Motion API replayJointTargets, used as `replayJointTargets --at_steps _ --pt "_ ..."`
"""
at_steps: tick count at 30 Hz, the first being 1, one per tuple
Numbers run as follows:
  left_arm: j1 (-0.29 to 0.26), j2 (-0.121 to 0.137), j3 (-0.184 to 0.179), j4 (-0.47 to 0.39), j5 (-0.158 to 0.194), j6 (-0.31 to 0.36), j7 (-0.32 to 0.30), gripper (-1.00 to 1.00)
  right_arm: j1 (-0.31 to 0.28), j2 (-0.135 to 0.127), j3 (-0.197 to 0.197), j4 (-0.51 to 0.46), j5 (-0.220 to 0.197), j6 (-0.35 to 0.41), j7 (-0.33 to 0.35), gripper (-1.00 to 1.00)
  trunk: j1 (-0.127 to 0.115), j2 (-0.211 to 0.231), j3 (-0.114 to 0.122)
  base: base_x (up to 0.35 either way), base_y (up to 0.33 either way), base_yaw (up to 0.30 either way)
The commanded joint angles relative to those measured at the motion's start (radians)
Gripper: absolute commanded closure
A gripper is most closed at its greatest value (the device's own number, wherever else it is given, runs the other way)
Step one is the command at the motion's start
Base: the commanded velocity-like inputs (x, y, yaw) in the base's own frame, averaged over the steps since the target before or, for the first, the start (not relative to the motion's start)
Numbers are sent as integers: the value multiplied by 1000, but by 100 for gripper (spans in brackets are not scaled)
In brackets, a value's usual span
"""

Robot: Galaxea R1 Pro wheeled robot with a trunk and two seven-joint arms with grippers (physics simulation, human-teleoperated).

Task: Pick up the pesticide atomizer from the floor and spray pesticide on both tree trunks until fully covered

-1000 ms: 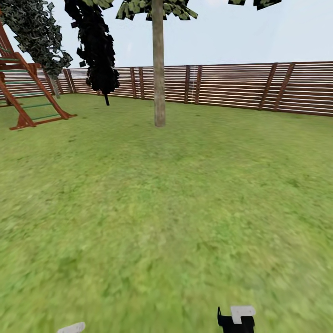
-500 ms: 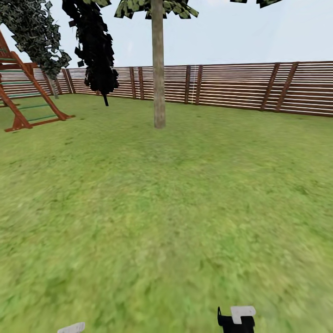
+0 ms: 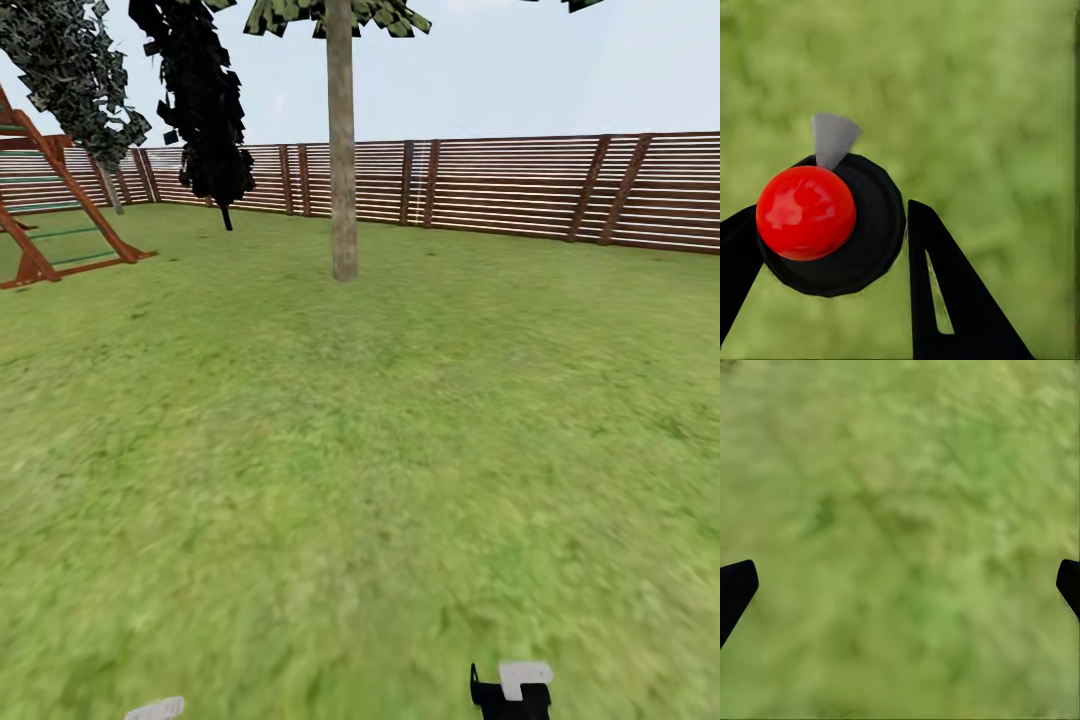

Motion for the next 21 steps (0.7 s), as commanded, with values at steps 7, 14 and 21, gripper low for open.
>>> replayJointTargets --at_steps 7,14,21 --pt "0 0 -8 0 9 -3 -1 100 -1 1 -8 1 10 -3 -3 -100 0 0 -1 340 0 0" --pt "0 0 -8 0 9 -3 -1 100 -1 1 -8 1 10 -3 -3 -100 0 0 -1 340 0 0" --pt "0 0 -8 0 9 -3 -1 100 -1 1 -8 1 11 -3 -3 -100 0 0 -1 340 0 0"
